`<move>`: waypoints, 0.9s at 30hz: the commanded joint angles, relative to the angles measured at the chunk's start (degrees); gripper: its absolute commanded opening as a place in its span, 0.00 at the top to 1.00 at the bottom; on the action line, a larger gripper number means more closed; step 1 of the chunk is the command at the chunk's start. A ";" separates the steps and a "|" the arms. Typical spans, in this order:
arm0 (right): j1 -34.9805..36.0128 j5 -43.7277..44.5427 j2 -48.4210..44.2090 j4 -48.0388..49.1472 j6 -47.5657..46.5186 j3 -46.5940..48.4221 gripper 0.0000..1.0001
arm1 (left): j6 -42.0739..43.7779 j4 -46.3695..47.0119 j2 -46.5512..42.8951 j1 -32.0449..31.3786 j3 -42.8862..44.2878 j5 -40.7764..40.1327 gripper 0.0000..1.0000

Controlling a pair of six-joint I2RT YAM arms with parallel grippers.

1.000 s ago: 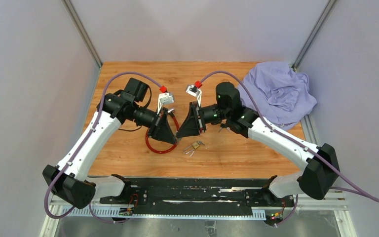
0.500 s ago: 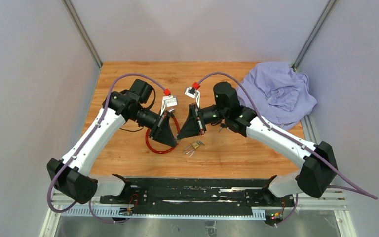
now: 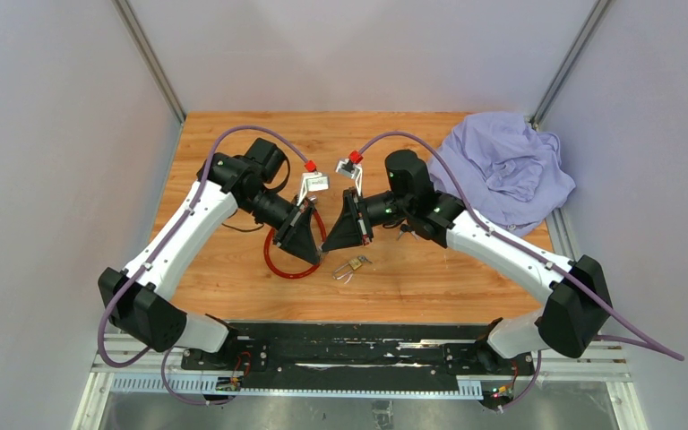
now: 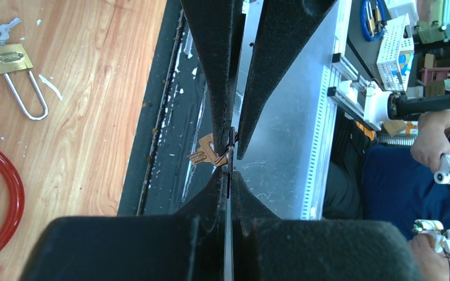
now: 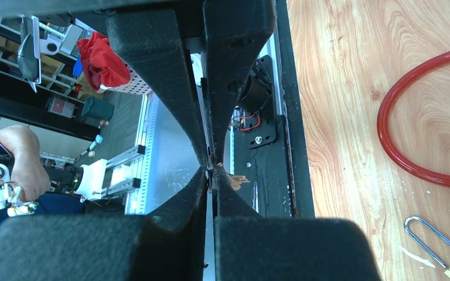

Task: Unlock with the key
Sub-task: Pick up the key from the center of the board.

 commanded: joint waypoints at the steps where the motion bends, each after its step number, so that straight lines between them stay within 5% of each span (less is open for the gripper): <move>1: 0.83 -4.27 -1.33 -2.60 0.09 0.10 0.99 | 2.07 2.68 -0.19 0.42 1.04 -2.74 1.00; 15: 0.72 -3.79 -3.59 -2.14 -0.44 -1.13 0.99 | 4.88 2.70 -3.45 0.40 0.37 -4.29 1.00; 19: 0.70 -1.35 -2.99 -2.49 -0.61 -0.36 0.72 | 5.44 2.75 -4.08 0.42 -0.56 -3.90 1.00; 27: 0.75 1.80 -3.35 0.44 0.62 0.69 0.68 | 5.93 2.69 -4.99 0.36 -1.05 -4.04 1.00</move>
